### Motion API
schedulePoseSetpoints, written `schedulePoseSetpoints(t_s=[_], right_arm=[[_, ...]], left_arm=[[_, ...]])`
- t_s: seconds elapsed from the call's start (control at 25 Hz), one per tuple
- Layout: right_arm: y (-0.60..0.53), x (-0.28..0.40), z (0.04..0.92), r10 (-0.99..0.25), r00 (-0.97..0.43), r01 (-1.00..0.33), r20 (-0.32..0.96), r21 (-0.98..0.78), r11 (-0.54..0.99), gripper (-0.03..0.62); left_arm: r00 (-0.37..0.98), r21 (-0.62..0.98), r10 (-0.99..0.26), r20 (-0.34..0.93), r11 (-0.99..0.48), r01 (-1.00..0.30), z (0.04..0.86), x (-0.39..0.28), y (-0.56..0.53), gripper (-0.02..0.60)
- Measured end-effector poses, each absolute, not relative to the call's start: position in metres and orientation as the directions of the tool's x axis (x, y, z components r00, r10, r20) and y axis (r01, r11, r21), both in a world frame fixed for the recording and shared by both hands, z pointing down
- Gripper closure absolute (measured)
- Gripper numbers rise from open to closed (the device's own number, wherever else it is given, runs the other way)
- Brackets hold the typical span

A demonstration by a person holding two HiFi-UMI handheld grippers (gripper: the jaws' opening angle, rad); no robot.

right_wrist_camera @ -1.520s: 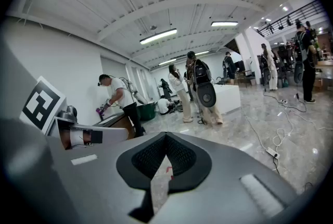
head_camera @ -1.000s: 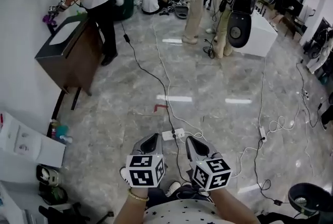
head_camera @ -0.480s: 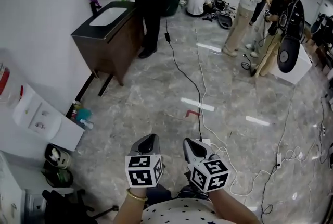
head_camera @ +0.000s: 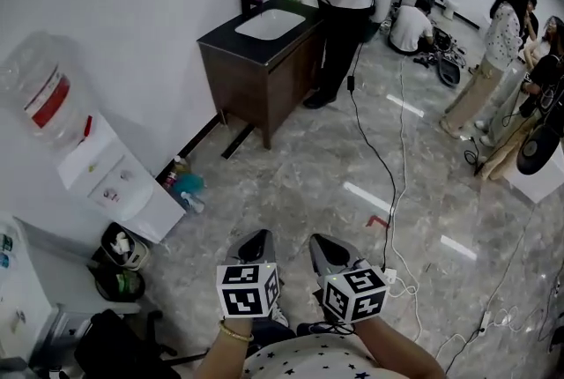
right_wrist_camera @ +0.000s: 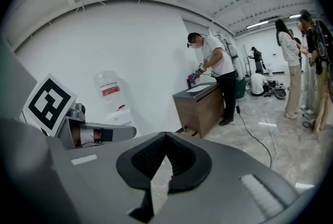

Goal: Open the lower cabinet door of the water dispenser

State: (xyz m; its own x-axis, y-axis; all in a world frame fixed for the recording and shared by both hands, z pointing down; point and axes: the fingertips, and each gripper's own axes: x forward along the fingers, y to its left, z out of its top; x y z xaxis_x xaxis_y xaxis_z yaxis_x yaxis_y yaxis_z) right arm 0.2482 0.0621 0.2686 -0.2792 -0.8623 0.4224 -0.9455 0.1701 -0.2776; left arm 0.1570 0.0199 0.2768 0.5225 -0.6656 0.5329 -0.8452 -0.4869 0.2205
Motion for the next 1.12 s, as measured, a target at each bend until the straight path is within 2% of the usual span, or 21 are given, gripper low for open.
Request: schedulePoseSetpoints(t_s=[0.32,0.56,0.84,1.12], right_arm=[[-0.022,0.149,0.28,-0.768,-0.444,-0.895,0.461,-0.277,0.351,0.595],[-0.081,0.074,0.304,-0.639,-0.583,-0.81,0.502,-0.304,0.501,0.595],[-0.164,-0.012,0.33,-0.459,-0.706,-0.67,0.538,-0.298,0.68,0.595],[-0.227,-0.082,0.364,-0.315,-0.764,-0.549,0.563,-0.31,0.777,0.595]], left_arm=[[0.368,0.224,-0.758,0.539,-0.292,-0.93,0.281,0.047,-0.05,0.574],[0.167,0.208,-0.8,0.576,-0.054,-0.977,0.309,-0.046,-0.088,0.574],[-0.045,0.2,-0.789,0.613,0.21,-0.957,0.338,-0.127,-0.136,0.574],[-0.154,0.194,-0.763,0.628,0.346,-0.918,0.371,-0.173,-0.177,0.574]])
